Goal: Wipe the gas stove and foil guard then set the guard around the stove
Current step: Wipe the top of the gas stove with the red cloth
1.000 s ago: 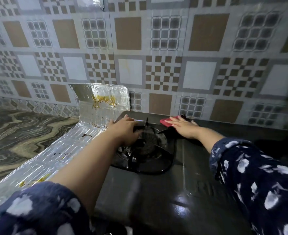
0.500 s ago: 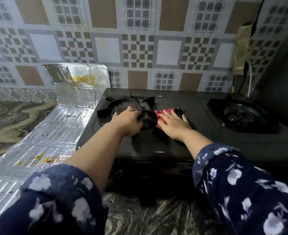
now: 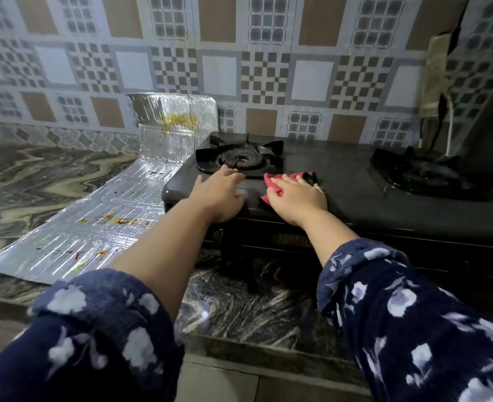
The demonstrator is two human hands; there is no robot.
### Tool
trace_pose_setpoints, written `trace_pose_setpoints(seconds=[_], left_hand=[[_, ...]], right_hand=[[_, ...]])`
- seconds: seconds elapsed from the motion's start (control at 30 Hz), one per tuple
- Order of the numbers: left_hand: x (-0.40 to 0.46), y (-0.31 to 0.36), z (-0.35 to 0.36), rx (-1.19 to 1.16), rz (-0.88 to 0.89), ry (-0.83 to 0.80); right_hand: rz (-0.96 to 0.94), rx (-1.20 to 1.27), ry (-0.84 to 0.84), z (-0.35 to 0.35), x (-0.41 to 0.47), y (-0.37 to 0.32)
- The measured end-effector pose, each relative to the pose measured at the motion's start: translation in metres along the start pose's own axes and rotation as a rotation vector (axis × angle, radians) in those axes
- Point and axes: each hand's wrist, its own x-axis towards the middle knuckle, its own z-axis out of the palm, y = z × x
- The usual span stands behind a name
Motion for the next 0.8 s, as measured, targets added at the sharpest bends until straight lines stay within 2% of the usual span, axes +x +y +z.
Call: trace_pose_setpoints(seconds=[0.17,0.43,0.7,0.8], left_hand=[[-0.047,-0.009,0.006,-0.005,-0.085,-0.003],[-0.085,-0.054,0.002,-0.032,-0.207,-0.023],[-0.089,-0.142,0.002,-0.059,-0.282,-0.076],[-0.089,-0.189,0.001,-0.068,-0.286,-0.083]], right_hand=[[-0.069,-0.018,0.117,0.012,-0.016,-0.016],[-0.142,-0.006,0.111,0.02,-0.02,-0.05],[-0.286,0.034,0.121,0.039,0.003,-0.136],[-0.301,0.061,0.181,0.046,0.014,-0.174]])
